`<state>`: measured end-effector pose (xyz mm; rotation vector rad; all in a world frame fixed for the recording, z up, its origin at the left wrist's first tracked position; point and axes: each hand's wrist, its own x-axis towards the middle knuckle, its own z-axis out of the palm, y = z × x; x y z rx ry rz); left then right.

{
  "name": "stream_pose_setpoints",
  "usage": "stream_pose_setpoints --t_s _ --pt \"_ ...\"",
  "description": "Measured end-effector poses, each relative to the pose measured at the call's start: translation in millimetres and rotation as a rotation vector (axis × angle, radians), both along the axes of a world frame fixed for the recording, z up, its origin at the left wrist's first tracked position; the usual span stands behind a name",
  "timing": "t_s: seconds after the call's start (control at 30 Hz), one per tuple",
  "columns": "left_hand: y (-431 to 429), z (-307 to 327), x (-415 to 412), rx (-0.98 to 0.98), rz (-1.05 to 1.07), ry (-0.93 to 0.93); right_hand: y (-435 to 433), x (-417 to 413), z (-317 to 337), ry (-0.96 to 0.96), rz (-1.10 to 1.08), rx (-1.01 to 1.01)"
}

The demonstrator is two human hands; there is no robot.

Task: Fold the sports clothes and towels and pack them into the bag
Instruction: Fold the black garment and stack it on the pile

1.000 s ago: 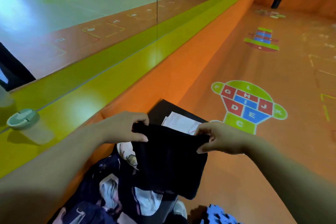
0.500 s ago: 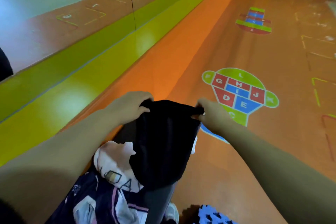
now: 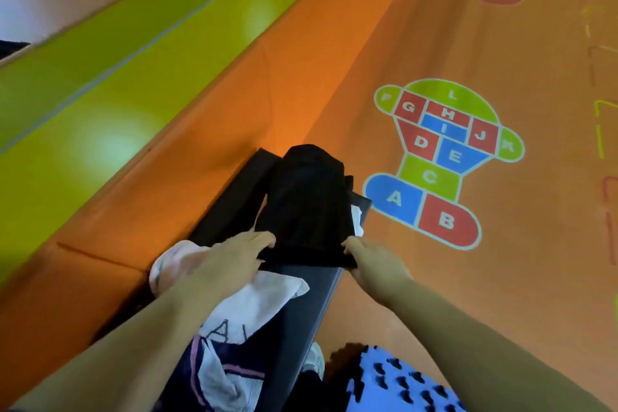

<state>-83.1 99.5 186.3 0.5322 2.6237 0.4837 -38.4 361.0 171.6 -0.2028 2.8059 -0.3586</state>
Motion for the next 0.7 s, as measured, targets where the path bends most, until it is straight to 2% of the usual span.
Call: stream_pose_setpoints --t_s 0.1,0.27,0.37,0.53,0.7 --pt "-6.5 -39.8 25.5 -0.102 -0.093 -0.144 -11.1 23.8 -39.1 -0.215 0.027 0.008" --pt "-21.0 -71.9 44.1 -0.072 -0.058 -0.421 -18.0 47.4 -60.6 -0.459 0.019 -0.116" --pt "-27.6 -78.2 46.8 -0.033 -0.076 -0.506 -18.4 53.3 -61.1 -0.551 0.009 -0.181" --pt "-29.5 -89.4 23.0 0.054 -0.006 -0.542 -11.8 39.3 -73.0 -0.597 -0.106 -0.272" --pt "-14.9 -100.3 -25.3 0.184 0.209 -0.452 -0.1 -7.5 -85.7 -0.473 -0.297 -0.433"
